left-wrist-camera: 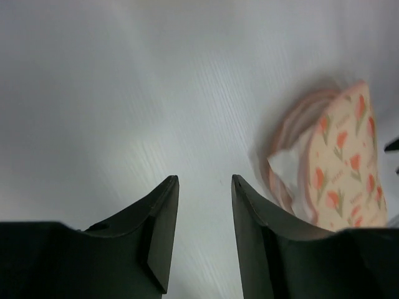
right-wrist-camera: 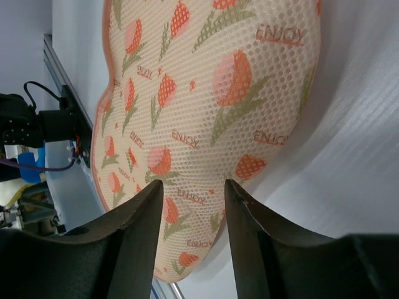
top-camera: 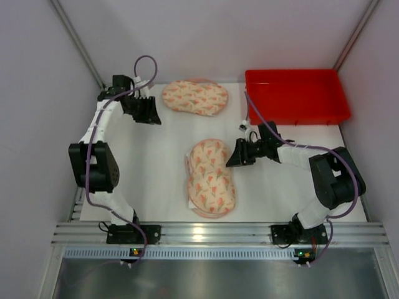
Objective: Place the bra in the laundry bag and zip it closed
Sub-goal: Adjust the laundry bag at the center of the board, then zip the laundry bag at the center of the board.
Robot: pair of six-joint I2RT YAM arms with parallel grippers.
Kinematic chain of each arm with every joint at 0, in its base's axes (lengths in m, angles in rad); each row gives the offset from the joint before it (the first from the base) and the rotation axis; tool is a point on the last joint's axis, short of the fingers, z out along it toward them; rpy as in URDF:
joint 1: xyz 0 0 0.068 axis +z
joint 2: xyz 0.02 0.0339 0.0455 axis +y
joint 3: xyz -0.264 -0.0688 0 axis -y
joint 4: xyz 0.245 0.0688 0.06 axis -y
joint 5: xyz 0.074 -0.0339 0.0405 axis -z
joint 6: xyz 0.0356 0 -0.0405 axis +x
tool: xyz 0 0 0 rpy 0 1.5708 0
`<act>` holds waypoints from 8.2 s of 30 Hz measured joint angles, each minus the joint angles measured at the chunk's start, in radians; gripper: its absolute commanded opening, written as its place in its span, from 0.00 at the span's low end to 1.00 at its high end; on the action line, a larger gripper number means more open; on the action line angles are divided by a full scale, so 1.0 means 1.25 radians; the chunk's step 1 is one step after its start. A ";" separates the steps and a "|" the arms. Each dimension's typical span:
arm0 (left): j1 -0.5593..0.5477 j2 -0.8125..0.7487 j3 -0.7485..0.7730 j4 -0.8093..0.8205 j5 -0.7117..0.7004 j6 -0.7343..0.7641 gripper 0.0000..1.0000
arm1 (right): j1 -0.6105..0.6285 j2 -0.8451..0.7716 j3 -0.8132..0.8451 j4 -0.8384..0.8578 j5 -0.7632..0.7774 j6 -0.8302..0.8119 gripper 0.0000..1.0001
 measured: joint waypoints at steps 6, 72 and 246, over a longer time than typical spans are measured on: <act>-0.077 -0.298 -0.309 -0.018 0.038 -0.003 0.48 | 0.000 -0.035 -0.001 -0.002 0.034 0.013 0.70; -0.177 0.090 -0.349 -0.084 0.085 -0.101 0.00 | 0.120 0.138 -0.166 0.467 -0.126 0.352 0.78; -1.011 0.015 -0.238 -0.198 -0.437 0.435 0.00 | 0.137 0.328 0.324 -0.272 -0.098 0.026 0.00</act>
